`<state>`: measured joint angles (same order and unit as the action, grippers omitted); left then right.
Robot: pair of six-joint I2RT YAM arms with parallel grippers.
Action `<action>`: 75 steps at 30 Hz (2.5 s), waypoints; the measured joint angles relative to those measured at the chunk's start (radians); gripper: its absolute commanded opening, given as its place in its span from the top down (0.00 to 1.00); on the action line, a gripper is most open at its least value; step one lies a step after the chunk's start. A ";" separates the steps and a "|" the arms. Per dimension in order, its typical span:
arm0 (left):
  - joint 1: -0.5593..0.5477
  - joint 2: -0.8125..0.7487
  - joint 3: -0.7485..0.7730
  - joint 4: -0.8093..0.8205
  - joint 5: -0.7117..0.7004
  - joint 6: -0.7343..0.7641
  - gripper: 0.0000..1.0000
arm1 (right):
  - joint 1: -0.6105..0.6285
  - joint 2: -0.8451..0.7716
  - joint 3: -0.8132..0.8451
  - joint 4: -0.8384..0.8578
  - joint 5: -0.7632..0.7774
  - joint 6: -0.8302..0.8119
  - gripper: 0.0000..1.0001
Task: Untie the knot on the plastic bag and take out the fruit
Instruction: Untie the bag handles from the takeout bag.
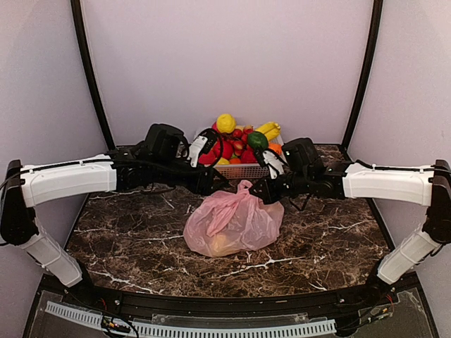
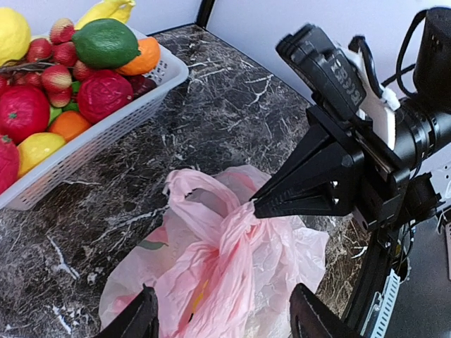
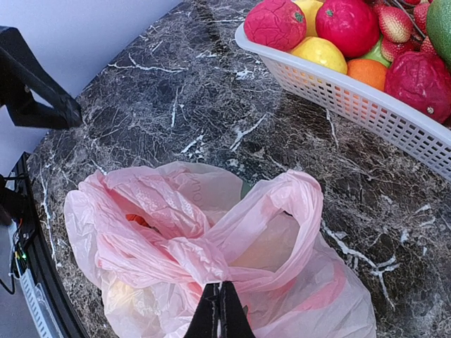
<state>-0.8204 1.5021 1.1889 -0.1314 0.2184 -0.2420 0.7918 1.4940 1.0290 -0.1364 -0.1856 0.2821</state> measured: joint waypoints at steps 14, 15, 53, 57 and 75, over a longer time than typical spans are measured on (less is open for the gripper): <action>-0.121 0.202 0.102 -0.103 -0.172 0.131 0.54 | 0.000 0.000 0.000 0.002 -0.001 0.000 1.00; -0.124 0.207 0.105 -0.108 -0.177 0.138 0.58 | 0.000 0.000 0.000 0.002 -0.001 0.000 1.00; -0.106 0.100 -0.022 0.004 -0.225 0.097 0.99 | 0.000 -0.029 -0.034 0.025 0.069 0.071 1.00; -0.087 0.066 -0.063 0.036 -0.206 0.071 0.99 | 0.000 -0.030 -0.037 0.032 0.069 0.078 1.00; -0.056 0.019 -0.151 0.082 -0.039 0.071 0.99 | -0.035 -0.049 0.025 -0.043 -0.014 0.006 0.43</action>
<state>-0.8768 1.5215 1.0378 -0.0494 0.1799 -0.1707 0.7570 1.4452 1.0538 -0.1795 -0.1997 0.2882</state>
